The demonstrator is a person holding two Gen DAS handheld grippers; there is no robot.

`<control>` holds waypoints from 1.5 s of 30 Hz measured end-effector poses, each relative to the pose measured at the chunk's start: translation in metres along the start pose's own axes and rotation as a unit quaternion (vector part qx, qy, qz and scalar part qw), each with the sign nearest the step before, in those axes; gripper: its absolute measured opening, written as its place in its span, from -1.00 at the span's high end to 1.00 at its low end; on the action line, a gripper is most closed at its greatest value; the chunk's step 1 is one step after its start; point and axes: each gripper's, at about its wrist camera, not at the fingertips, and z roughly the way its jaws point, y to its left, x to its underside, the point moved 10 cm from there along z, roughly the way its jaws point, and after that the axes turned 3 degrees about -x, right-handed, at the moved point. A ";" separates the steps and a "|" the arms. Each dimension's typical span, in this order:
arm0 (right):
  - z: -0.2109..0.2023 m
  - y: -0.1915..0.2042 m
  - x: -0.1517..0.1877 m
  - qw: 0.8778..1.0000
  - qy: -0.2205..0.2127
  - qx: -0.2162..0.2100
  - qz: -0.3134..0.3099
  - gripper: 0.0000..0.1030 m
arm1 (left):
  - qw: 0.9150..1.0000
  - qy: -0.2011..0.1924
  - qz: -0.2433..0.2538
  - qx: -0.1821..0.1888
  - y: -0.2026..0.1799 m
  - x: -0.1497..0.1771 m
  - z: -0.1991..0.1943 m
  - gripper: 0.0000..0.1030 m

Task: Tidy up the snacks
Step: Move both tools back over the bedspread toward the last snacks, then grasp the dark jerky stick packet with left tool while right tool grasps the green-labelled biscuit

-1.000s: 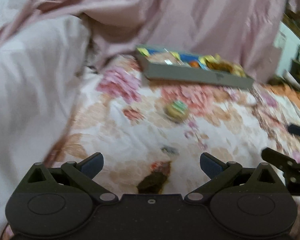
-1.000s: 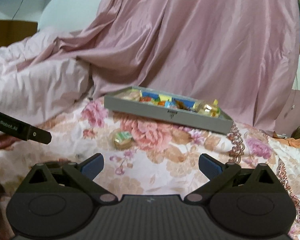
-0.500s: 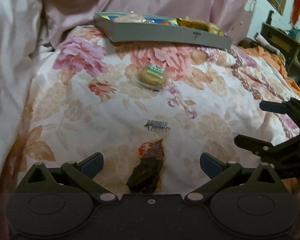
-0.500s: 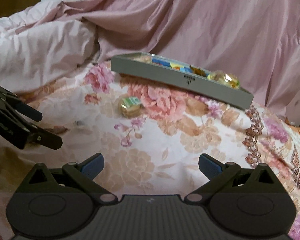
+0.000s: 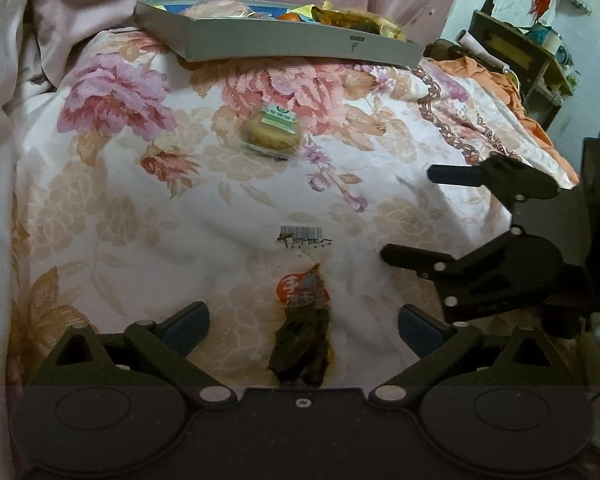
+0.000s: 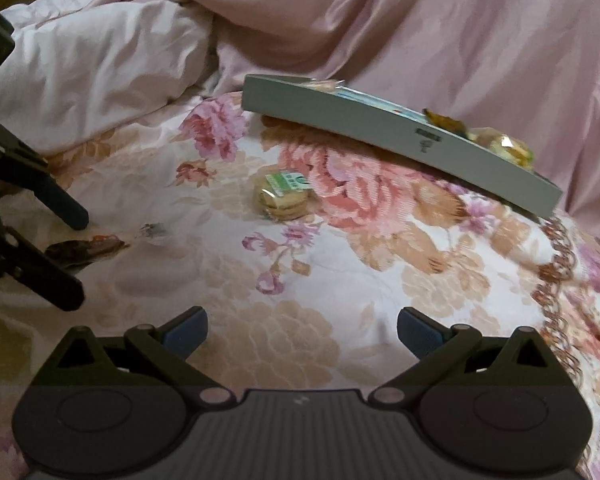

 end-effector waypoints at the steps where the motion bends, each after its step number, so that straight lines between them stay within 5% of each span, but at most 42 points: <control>1: 0.003 0.001 -0.001 1.000 0.000 -0.004 -0.002 -1.00 | 1.000 -0.001 0.001 -0.001 0.001 0.000 -0.001 -0.84; 9: 0.018 0.005 -0.008 1.000 -0.007 -0.019 -0.006 -1.00 | 1.000 -0.009 -0.005 -0.009 0.010 -0.001 -0.003 -0.46; 15: 0.027 0.005 -0.015 1.000 -0.012 -0.025 0.001 -1.00 | 0.999 -0.015 -0.016 -0.028 0.008 -0.005 0.000 0.04; 21: 0.037 0.003 -0.023 0.999 -0.016 -0.032 0.012 -1.00 | 0.994 -0.045 -0.081 -0.066 0.021 -0.012 0.002 0.04; 28: 0.055 -0.001 -0.036 0.999 -0.024 -0.037 0.025 -1.00 | 0.978 -0.077 -0.172 -0.095 0.046 -0.019 0.001 0.04; 45: 0.118 -0.003 -0.082 0.998 -0.032 -0.055 -0.016 -0.99 | 0.970 -0.099 -0.208 -0.079 0.052 -0.019 0.003 0.04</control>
